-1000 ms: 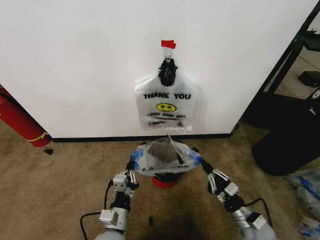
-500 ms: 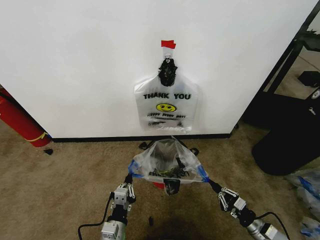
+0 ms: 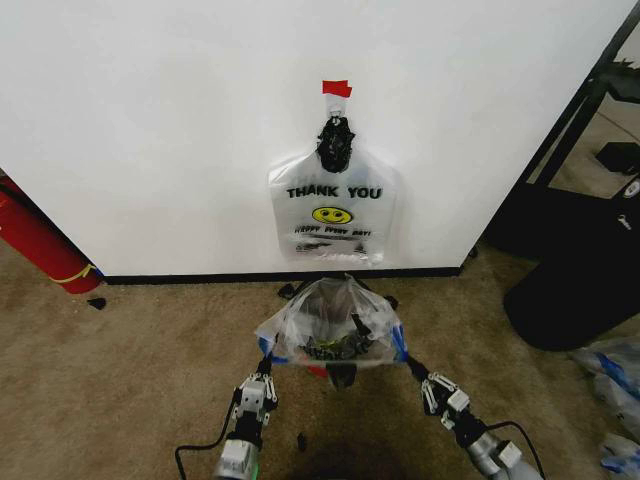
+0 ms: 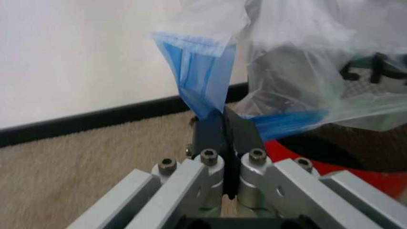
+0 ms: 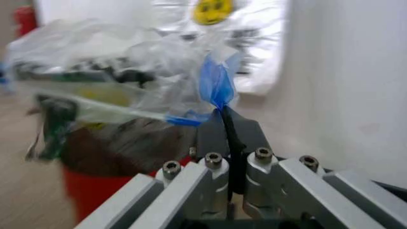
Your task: Pick up the garbage bag from the wall and place it over the trash bin.
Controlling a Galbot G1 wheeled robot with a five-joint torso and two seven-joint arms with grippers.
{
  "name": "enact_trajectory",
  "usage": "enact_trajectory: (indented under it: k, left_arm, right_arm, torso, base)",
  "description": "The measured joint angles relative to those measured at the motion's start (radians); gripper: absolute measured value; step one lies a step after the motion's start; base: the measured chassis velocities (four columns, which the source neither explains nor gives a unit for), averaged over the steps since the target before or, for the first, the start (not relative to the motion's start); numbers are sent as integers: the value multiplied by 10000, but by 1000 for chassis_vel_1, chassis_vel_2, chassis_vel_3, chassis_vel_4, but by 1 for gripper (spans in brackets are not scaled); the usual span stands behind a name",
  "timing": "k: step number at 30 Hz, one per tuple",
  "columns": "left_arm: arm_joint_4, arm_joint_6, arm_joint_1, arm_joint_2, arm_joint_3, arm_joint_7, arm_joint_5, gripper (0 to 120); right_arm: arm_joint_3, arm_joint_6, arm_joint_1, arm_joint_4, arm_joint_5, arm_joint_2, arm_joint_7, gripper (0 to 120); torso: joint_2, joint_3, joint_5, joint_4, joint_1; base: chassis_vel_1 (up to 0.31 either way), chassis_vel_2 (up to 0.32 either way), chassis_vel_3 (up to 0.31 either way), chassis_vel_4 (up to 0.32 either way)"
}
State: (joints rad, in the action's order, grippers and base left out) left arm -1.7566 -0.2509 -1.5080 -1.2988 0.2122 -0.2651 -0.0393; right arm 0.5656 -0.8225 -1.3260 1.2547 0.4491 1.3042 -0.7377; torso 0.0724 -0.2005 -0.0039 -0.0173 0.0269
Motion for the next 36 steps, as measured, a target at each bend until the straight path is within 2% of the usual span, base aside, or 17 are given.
enact_trajectory:
  k: [9, 12, 15, 19, 21, 24, 25, 31, 32, 33, 36]
  left_arm:
    - [351, 169, 395, 147, -16, 208, 126, 0]
    - [241, 192, 315, 225, -26, 454, 157, 0]
    - [-149, 331, -54, 499, 82, 1262, 231, 0]
    - [-538, 342, -333, 797, 219, 1751, 349, 0]
    - [-832, 335, -532, 1009, 308, 2020, 485, 0]
    - [-1410, 313, -999, 1599, 727, 2852, 610, 13]
    - [-1410, 313, -999, 1599, 727, 2852, 610, 13]
    - [-2110, 251, -1318, 2980, 1384, 4214, 690, 36]
    - [-2117, 20, -1322, 3165, 1465, 4513, 679, 41]
    - [-2117, 20, -1322, 3165, 1465, 4513, 679, 41]
    - [-2017, -1426, -1306, 3457, 1846, 5978, 286, 52]
  right_arm:
    - [-272, 88, 461, -584, 504, 296, 661, 0]
    - [-374, 522, 523, -620, 1037, 418, 679, 0]
    - [-394, 1214, 455, -614, 1759, 409, 265, 0]
    - [-413, 1828, 128, -113, 2319, 267, 80, 0]
    - [-354, 2090, -70, 219, 2408, 157, -45, 8]
    - [-69, 2374, -428, 702, 1803, -128, -229, 22]
    - [-69, 2374, -428, 702, 1803, -128, -229, 22]
    - [873, 2415, -902, 1410, 494, -742, -1465, 47]
    - [1105, 2371, -947, 1552, 381, -796, -1685, 52]
    - [1105, 2371, -947, 1552, 381, -796, -1685, 52]
    - [1642, 2243, -1112, 2127, 425, -923, -2115, 63]
  torso:
    - [0, -1, -1, 0, 0]
    - [0, 0, -1, 0, 0]
    - [0, 0, 1, 2, 0]
    - [0, 0, -2, -1, 0]
    - [0, 0, -1, 0, 0]
    - [0, 1, -1, 0, 0]
    - [0, 1, -1, 0, 0]
    - [0, 1, 0, -1, -1]
    - [0, 1, 0, -1, -1]
    - [0, 1, 0, -1, -1]
    - [0, 1, -1, 0, -1]
  base:
    - [0, 0, 0, 0]
    - [0, 0, 0, 0]
    - [0, 0, 0, 0]
    - [0, 0, 0, 0]
    - [0, 0, 0, 0]
    - [0, 0, 0, 0]
    - [0, 0, 0, 0]
    - [0, 0, 0, 0]
    - [0, 0, 0, 0]
    - [0, 0, 0, 0]
    - [0, 0, 0, 0]
